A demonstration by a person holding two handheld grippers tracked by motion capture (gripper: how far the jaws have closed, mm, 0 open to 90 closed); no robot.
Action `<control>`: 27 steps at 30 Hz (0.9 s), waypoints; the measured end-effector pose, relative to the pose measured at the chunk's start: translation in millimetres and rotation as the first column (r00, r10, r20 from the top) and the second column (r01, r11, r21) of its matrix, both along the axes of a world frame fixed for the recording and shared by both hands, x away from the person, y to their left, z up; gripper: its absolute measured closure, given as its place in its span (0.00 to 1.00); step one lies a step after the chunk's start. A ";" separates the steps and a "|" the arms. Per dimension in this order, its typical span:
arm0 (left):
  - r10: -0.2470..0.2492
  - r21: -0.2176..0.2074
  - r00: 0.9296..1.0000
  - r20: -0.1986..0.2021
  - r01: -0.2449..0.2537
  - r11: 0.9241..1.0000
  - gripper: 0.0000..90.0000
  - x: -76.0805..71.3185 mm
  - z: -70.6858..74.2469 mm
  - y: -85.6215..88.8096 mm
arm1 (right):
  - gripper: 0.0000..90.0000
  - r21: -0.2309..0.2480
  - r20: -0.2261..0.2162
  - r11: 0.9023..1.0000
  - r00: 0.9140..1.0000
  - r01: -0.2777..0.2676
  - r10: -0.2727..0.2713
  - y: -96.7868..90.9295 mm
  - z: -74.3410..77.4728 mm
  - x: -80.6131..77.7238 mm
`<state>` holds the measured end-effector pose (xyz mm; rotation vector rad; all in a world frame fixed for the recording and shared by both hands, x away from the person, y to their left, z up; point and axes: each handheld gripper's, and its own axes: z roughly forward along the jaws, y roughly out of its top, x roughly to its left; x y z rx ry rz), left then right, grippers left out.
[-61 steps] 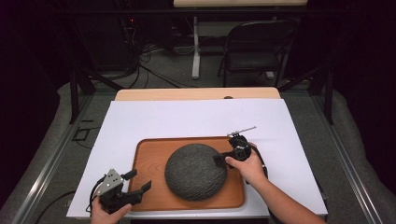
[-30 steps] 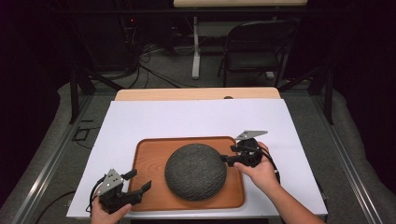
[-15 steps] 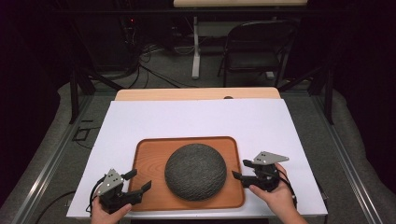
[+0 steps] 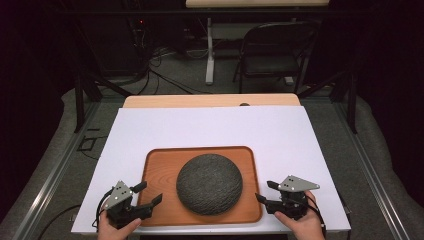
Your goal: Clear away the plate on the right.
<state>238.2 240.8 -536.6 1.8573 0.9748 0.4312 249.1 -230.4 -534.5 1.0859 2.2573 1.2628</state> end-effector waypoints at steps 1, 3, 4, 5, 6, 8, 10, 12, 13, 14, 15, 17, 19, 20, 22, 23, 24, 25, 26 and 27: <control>0.002 0.000 1.000 0.002 -0.002 1.000 0.29 0.0 -0.1 -0.2 | 0.42 -0.003 0.000 1.000 1.000 -0.001 0.001 0.0 -1.5 0.4; -0.001 0.001 1.000 0.000 0.001 1.000 0.29 -0.1 0.1 0.1 | 0.42 -0.002 -0.007 1.000 1.000 0.001 -0.001 0.9 -3.0 0.6; -0.002 0.000 1.000 0.001 0.002 1.000 0.29 -0.1 0.1 0.1 | 0.42 -0.007 -0.006 1.000 1.000 -0.003 0.003 1.6 -3.8 0.8; -0.002 0.000 1.000 0.001 0.002 1.000 0.29 -0.1 0.1 0.1 | 0.42 -0.009 -0.009 1.000 1.000 -0.003 0.003 3.0 -4.9 0.7; -0.002 0.001 1.000 0.001 0.002 1.000 0.29 0.0 0.1 0.1 | 0.42 -0.016 -0.012 1.000 1.000 -0.009 0.009 4.2 -5.9 0.6; -0.002 0.003 1.000 0.000 0.002 1.000 0.29 -0.2 0.2 0.0 | 0.42 -0.035 -0.007 0.999 1.000 -0.020 0.020 7.1 -7.0 -0.3; -0.001 0.004 1.000 0.000 0.001 1.000 0.29 -0.4 0.2 0.0 | 0.42 -0.041 0.004 0.999 1.000 -0.029 0.030 9.3 -6.6 -1.5; -0.002 0.005 1.000 0.000 0.002 1.000 0.29 -0.2 0.2 0.0 | 0.42 -0.040 0.009 0.999 0.999 -0.034 0.035 9.5 -6.1 -1.9; -0.003 0.005 1.000 0.000 0.003 1.000 0.29 -0.1 0.1 -0.1 | 0.42 -0.037 0.010 0.999 0.999 -0.033 0.033 9.4 -6.1 -1.8; -0.003 0.005 1.000 0.000 0.003 1.000 0.29 -0.1 0.1 -0.1 | 0.42 -0.032 0.007 0.999 1.000 -0.029 0.030 8.6 -5.8 -1.7; -0.002 0.005 1.000 -0.001 0.002 1.000 0.29 -0.2 0.1 -0.3 | 0.42 -0.027 0.007 0.999 1.000 -0.026 0.026 7.9 -5.8 -1.6; -0.001 0.005 1.000 0.000 0.001 1.000 0.29 0.1 -0.1 -0.6 | 0.42 -0.008 0.004 1.000 1.000 -0.019 0.019 5.1 -5.3 -0.8; 0.000 0.009 1.000 -0.002 0.000 1.000 0.29 0.4 -0.2 -0.8 | 0.42 0.012 -0.006 1.000 1.000 -0.009 0.009 1.9 -5.1 0.2; 0.002 0.009 1.000 -0.002 -0.002 1.000 0.29 0.5 -0.3 -1.0 | 0.42 0.021 -0.010 1.000 1.000 -0.005 0.005 0.6 -5.4 0.8; 0.003 0.008 1.000 -0.005 -0.003 1.000 0.29 0.7 -0.4 -1.2 | 0.42 0.039 -0.020 0.999 1.000 0.003 -0.002 -1.7 -5.8 1.7; 0.000 0.008 1.000 -0.006 0.000 1.000 0.29 1.1 -0.5 -1.1 | 0.42 0.043 -0.022 0.999 1.000 0.003 -0.002 -2.3 -6.0 2.1; 0.002 0.005 1.000 -0.008 -0.002 1.000 0.29 1.3 -0.6 -1.2 | 0.42 0.051 -0.029 0.999 1.000 0.007 -0.006 -2.8 -6.3 2.2; 0.003 -0.001 1.000 -0.012 -0.003 1.000 0.29 1.5 -0.4 -1.4 | 0.42 0.054 -0.034 0.998 0.999 0.009 -0.007 -3.6 -6.4 2.5; 0.004 -0.005 1.000 -0.017 -0.004 1.000 0.29 1.8 -0.3 -1.6 | 0.42 0.055 -0.035 0.998 0.999 0.011 -0.009 -4.3 -6.4 2.7; 0.009 -0.008 1.000 -0.025 -0.010 1.000 0.29 1.9 -0.4 -2.1 | 0.42 0.056 -0.038 0.998 0.999 0.012 -0.010 -5.0 -6.1 2.8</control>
